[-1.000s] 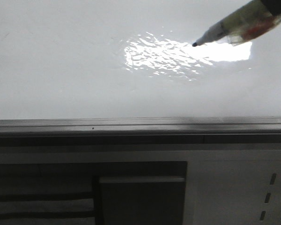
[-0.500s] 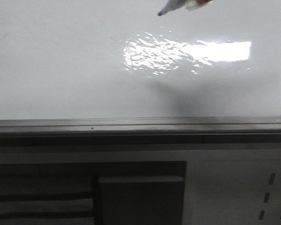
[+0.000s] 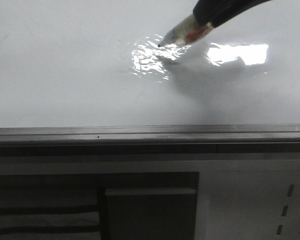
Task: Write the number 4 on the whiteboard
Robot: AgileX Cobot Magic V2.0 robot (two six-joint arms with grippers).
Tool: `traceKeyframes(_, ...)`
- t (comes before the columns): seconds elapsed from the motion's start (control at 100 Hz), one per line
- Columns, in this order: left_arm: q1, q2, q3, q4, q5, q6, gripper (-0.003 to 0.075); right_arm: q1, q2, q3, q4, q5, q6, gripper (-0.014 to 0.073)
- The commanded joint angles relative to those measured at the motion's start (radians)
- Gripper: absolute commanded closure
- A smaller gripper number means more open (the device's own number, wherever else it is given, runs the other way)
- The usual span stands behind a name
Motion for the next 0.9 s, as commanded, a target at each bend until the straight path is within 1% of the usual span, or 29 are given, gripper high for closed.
traceKeyframes(0.0,0.005,0.003,-0.026,-0.025,-0.081,-0.013,0.0419,0.003,0.027,-0.027,0.024,-0.038,0.000,0.0646)
traceKeyframes(0.13,0.005,0.003,-0.026,-0.025,-0.087,-0.013,0.0419,0.008,0.045,-0.027,0.014,-0.016,0.000,0.0646)
traceKeyframes(0.27,0.005,0.003,-0.026,-0.018,-0.091,-0.013,0.0419,-0.087,-0.011,-0.027,-0.052,0.090,0.045,0.0646)
traceKeyframes(0.33,0.005,0.003,-0.026,-0.016,-0.093,-0.013,0.0419,-0.126,-0.048,-0.027,-0.054,0.129,0.045,0.0646)
traceKeyframes(0.41,0.005,0.003,-0.026,-0.016,-0.095,-0.013,0.0419,-0.134,-0.090,-0.027,-0.030,0.158,0.045,0.0646)
traceKeyframes(0.47,0.005,0.003,-0.026,-0.016,-0.095,-0.013,0.0419,-0.114,-0.117,-0.029,0.020,0.149,0.007,0.0646)
traceKeyframes(0.53,0.005,0.003,-0.026,-0.016,-0.095,-0.013,0.0419,-0.092,-0.129,-0.031,0.053,0.110,-0.021,0.0646)
traceKeyframes(0.64,0.005,0.003,-0.026,-0.016,-0.095,-0.013,0.0419,-0.075,-0.117,-0.033,0.051,0.056,-0.023,0.0646)
traceKeyframes(0.89,0.005,0.003,-0.026,-0.016,-0.097,-0.013,0.0419,-0.075,-0.011,-0.033,0.040,0.033,-0.025,0.0646)
